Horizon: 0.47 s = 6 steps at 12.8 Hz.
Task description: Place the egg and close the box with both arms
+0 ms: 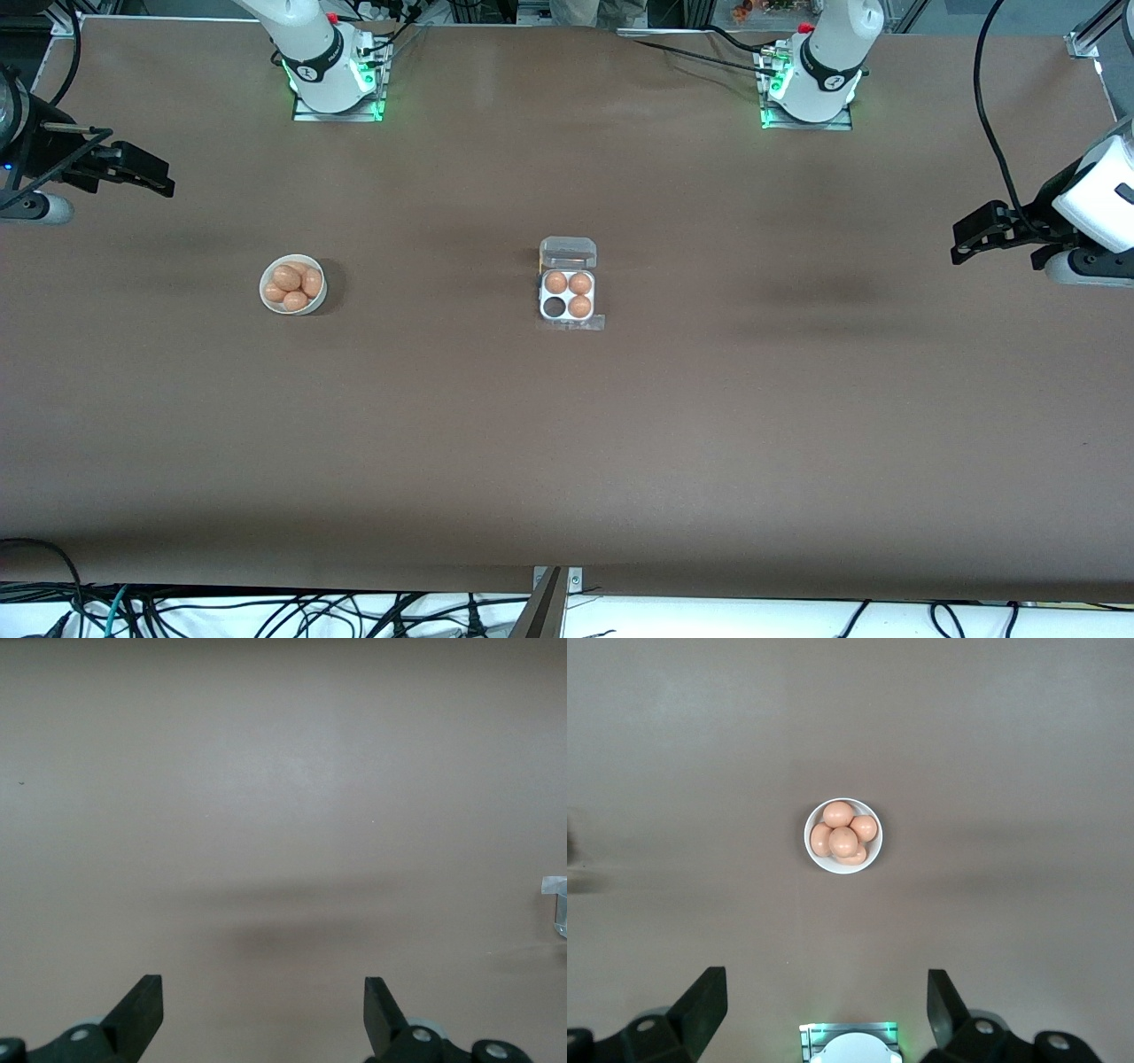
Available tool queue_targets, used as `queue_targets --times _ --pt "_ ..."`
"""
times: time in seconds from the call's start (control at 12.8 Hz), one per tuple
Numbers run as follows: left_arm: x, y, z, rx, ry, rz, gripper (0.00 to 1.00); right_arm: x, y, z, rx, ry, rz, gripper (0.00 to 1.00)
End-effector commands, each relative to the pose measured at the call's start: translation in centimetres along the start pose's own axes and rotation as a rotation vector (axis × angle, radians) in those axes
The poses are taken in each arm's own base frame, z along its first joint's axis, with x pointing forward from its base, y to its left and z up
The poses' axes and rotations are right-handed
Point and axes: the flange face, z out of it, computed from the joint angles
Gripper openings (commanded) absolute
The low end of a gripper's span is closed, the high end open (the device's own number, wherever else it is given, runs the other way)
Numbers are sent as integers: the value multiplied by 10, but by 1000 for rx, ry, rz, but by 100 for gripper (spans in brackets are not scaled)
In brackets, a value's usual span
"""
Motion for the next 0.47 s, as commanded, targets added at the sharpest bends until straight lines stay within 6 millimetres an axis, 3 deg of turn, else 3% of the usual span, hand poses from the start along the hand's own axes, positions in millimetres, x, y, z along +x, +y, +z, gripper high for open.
queue_targets --times 0.0,0.39 --pt "1 -1 -7 -4 13 0 100 -7 -1 -3 8 18 -11 100" --pt "1 0 -7 -4 11 3 100 -8 -5 -5 6 21 -8 100"
